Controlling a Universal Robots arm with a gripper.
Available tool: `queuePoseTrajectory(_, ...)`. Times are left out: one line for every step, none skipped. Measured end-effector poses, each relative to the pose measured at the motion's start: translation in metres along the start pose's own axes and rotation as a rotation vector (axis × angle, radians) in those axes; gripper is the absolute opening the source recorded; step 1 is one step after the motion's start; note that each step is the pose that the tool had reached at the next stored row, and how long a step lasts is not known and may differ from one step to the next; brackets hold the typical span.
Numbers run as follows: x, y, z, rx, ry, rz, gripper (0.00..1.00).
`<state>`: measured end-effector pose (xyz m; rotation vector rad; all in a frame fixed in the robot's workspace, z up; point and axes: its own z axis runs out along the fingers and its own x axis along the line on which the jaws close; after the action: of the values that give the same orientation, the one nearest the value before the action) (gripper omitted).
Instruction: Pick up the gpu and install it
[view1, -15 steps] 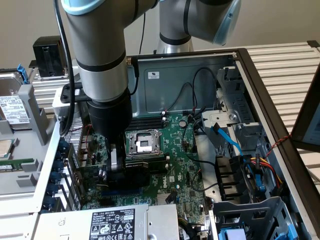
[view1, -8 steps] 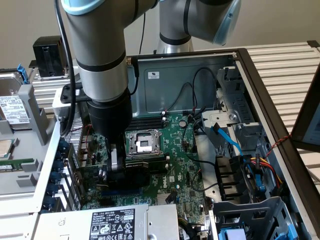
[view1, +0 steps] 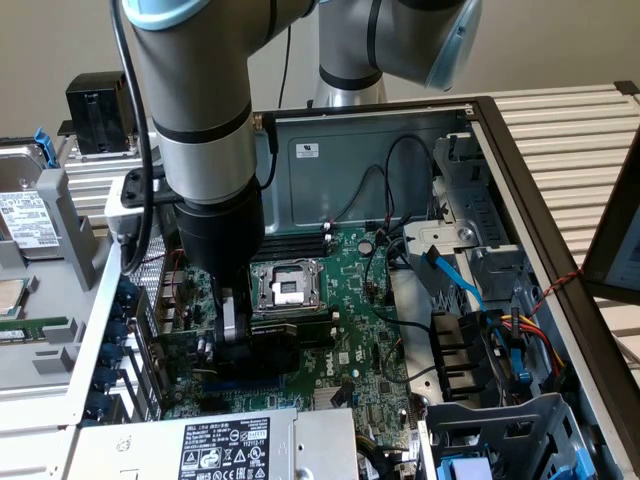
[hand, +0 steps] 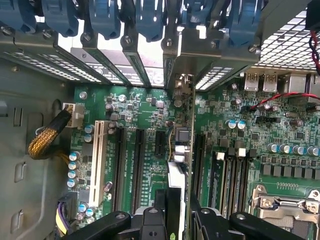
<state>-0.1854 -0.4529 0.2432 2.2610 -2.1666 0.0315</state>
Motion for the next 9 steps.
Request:
queuePoseTrajectory(0.0000, 0.0000, 0.0000, 0.0000, 0.0001, -0.001, 0.27)
queuePoseTrajectory(0.0000, 0.0001, 0.0001, 0.0000, 0.0001, -0.001, 0.27)
queuePoseTrajectory(0.0000, 0.0001, 0.0001, 0.0001, 0.0002, -0.002, 0.27)
queuePoseTrajectory(0.0000, 0.0001, 0.0001, 0.0001, 0.0002, -0.003, 0.27)
queuePoseTrajectory(0.0000, 0.0001, 0.0001, 0.0001, 0.0002, -0.004, 0.27)
queuePoseTrajectory(0.0000, 0.0001, 0.0001, 0.0001, 0.0002, -0.005, 0.27)
queuePoseTrajectory(0.0000, 0.0001, 0.0001, 0.0002, 0.0002, -0.007, 0.27)
queuePoseTrajectory(0.0000, 0.0001, 0.0001, 0.0002, 0.0002, -0.009, 0.27)
queuePoseTrajectory(0.0000, 0.0001, 0.0001, 0.0002, 0.0003, -0.010, 0.27)
